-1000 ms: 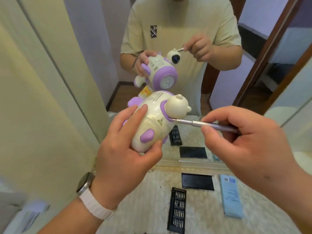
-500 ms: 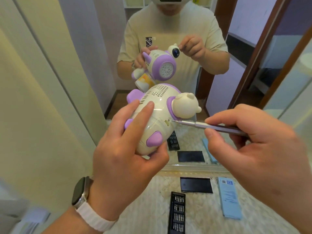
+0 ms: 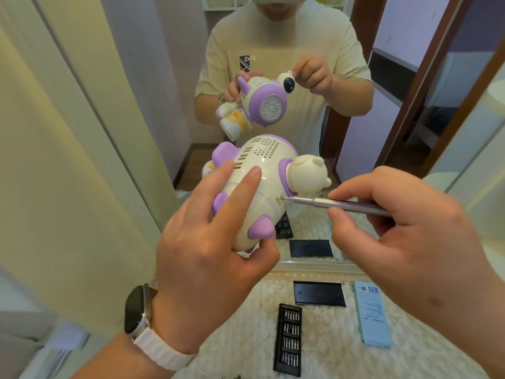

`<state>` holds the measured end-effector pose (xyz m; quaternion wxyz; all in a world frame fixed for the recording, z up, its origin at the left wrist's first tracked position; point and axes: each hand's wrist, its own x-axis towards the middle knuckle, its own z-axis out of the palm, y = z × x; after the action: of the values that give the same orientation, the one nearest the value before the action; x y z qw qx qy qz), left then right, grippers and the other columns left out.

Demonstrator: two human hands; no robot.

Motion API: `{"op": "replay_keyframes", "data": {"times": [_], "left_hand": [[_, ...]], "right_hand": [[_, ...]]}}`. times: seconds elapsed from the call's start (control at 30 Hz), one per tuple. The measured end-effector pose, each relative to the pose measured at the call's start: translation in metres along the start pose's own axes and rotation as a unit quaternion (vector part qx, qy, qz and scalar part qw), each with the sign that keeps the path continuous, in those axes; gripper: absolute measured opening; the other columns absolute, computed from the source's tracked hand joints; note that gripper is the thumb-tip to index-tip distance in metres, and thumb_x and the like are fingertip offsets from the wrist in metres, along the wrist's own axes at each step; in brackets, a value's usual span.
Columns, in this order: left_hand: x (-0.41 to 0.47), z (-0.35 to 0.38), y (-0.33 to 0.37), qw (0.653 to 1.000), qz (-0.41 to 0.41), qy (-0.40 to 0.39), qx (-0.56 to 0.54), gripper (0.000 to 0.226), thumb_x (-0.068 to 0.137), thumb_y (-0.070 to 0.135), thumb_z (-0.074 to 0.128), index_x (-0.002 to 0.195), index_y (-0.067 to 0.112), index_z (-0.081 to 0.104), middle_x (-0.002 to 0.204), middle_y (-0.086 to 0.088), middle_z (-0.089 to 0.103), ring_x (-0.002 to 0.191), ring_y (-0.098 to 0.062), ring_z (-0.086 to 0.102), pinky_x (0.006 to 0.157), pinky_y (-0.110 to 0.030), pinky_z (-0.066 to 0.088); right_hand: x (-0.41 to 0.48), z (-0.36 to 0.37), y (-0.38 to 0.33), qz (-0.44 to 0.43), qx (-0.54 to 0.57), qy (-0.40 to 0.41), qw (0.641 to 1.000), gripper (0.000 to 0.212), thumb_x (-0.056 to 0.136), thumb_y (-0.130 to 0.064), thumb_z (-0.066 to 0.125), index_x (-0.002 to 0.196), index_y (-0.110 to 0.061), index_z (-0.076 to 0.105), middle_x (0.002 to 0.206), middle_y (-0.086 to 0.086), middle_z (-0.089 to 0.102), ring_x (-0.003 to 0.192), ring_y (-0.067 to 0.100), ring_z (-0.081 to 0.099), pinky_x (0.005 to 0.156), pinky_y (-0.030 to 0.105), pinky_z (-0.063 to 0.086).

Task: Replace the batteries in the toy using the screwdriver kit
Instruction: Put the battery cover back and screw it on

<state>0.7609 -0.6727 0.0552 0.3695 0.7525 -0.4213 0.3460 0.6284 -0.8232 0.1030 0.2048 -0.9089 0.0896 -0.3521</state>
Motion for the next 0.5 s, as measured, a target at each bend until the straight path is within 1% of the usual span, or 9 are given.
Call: {"op": "replay_keyframes", "data": {"times": [0.1, 0.2, 0.27, 0.33, 0.4, 0.47, 0.5], "left_hand": [[0.000, 0.000, 0.000, 1.000, 0.001, -0.002, 0.010, 0.055, 0.073, 0.025, 0.070, 0.127, 0.018, 0.063, 0.133, -0.010, 0.059, 0.105, -0.027, 0.066, 0.079, -0.039, 0.056], [0.000, 0.000, 0.001, 1.000, 0.001, -0.004, 0.013, 0.054, 0.073, 0.025, 0.070, 0.126, 0.018, 0.064, 0.132, -0.010, 0.060, 0.105, -0.028, 0.067, 0.078, -0.040, 0.056], [-0.001, 0.001, 0.001, 1.000, 0.001, -0.006, 0.012, 0.055, 0.072, 0.024, 0.070, 0.126, 0.018, 0.064, 0.133, -0.009, 0.060, 0.105, -0.027, 0.067, 0.077, -0.040, 0.056], [0.000, 0.001, 0.002, 1.000, -0.001, -0.006, 0.008, 0.057, 0.070, 0.023, 0.070, 0.127, 0.019, 0.063, 0.133, -0.008, 0.060, 0.105, -0.027, 0.067, 0.078, -0.039, 0.056], [0.002, 0.001, 0.002, 1.000, -0.004, -0.005, 0.001, 0.058, 0.070, 0.024, 0.070, 0.127, 0.020, 0.062, 0.134, -0.007, 0.059, 0.105, -0.026, 0.067, 0.078, -0.038, 0.056], [0.004, 0.001, 0.002, 1.000, -0.004, -0.005, -0.004, 0.059, 0.070, 0.024, 0.069, 0.128, 0.020, 0.061, 0.134, -0.007, 0.058, 0.106, -0.025, 0.066, 0.079, -0.037, 0.055], [0.005, 0.002, 0.001, 1.000, -0.003, -0.006, -0.006, 0.059, 0.070, 0.024, 0.070, 0.128, 0.020, 0.061, 0.134, -0.007, 0.058, 0.106, -0.025, 0.066, 0.079, -0.036, 0.055]], "right_hand": [[-0.001, -0.002, 0.000, 0.007, 0.002, -0.019, 1.000, 0.013, 0.078, -0.020, 0.063, 0.087, -0.026, 0.058, 0.066, -0.020, 0.042, 0.061, 0.005, 0.046, 0.052, 0.013, 0.036], [-0.001, -0.006, 0.000, 0.019, 0.006, -0.025, 0.999, 0.014, 0.077, -0.019, 0.061, 0.084, -0.028, 0.053, 0.061, -0.018, 0.042, 0.058, 0.002, 0.045, 0.051, 0.008, 0.035], [0.001, -0.009, 0.001, 0.021, -0.001, -0.026, 0.999, 0.011, 0.079, -0.020, 0.062, 0.083, -0.029, 0.055, 0.060, -0.019, 0.042, 0.060, 0.000, 0.047, 0.052, 0.006, 0.036], [0.002, -0.013, 0.000, 0.011, -0.009, -0.031, 0.999, 0.008, 0.084, -0.022, 0.064, 0.084, -0.028, 0.059, 0.061, -0.020, 0.045, 0.062, 0.002, 0.050, 0.052, 0.007, 0.038], [0.002, -0.018, -0.001, -0.005, -0.020, -0.033, 0.999, 0.003, 0.087, -0.024, 0.065, 0.087, -0.027, 0.065, 0.064, -0.021, 0.050, 0.067, 0.008, 0.054, 0.056, 0.013, 0.043], [0.003, -0.023, 0.000, -0.017, -0.045, -0.034, 0.998, 0.007, 0.091, -0.028, 0.062, 0.091, -0.027, 0.069, 0.069, -0.020, 0.054, 0.069, 0.010, 0.054, 0.061, 0.020, 0.044], [0.004, -0.024, 0.001, -0.021, -0.058, -0.034, 0.998, 0.011, 0.090, -0.030, 0.060, 0.094, -0.027, 0.070, 0.071, -0.019, 0.056, 0.069, 0.009, 0.054, 0.063, 0.022, 0.044]]}}
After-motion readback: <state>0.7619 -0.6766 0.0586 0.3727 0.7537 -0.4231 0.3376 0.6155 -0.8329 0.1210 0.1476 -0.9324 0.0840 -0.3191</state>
